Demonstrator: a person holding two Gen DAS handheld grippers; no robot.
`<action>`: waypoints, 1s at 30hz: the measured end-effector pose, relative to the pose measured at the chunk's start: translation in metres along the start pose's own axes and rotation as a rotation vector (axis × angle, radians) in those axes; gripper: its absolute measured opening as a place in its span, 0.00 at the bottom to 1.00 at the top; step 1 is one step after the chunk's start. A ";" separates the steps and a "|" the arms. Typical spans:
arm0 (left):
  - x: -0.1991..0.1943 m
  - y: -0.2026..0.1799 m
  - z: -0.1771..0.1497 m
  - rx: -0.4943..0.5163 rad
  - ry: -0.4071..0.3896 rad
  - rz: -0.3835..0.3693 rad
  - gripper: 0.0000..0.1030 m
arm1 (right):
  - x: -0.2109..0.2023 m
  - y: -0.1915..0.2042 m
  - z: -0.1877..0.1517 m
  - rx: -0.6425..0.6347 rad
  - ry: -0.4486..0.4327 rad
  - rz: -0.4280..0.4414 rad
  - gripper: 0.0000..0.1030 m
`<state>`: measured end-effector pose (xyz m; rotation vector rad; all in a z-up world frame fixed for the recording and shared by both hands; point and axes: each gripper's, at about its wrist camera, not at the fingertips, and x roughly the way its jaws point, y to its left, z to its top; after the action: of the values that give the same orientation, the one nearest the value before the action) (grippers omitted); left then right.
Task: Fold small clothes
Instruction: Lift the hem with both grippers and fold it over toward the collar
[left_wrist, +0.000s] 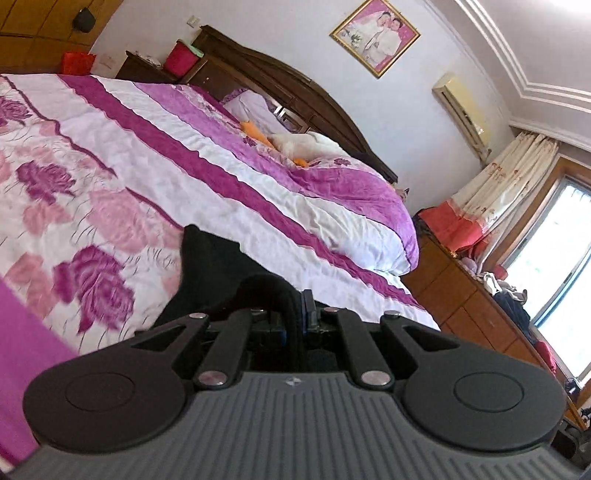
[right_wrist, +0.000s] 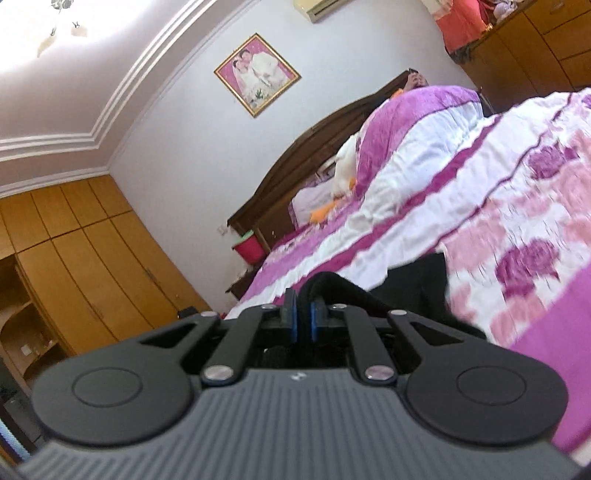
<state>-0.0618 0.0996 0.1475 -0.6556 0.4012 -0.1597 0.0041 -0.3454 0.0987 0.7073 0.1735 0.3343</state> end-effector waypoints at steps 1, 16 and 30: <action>0.007 -0.001 0.006 -0.007 0.007 0.004 0.07 | 0.008 0.000 0.004 -0.007 -0.007 -0.002 0.10; 0.143 0.002 0.057 -0.002 -0.036 0.137 0.07 | 0.137 -0.032 0.031 -0.075 -0.063 -0.093 0.09; 0.293 0.078 0.027 0.056 0.244 0.244 0.08 | 0.243 -0.117 -0.023 -0.039 0.130 -0.347 0.11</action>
<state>0.2184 0.0972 0.0274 -0.5286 0.7052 -0.0184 0.2526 -0.3274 -0.0059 0.6039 0.4067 0.0516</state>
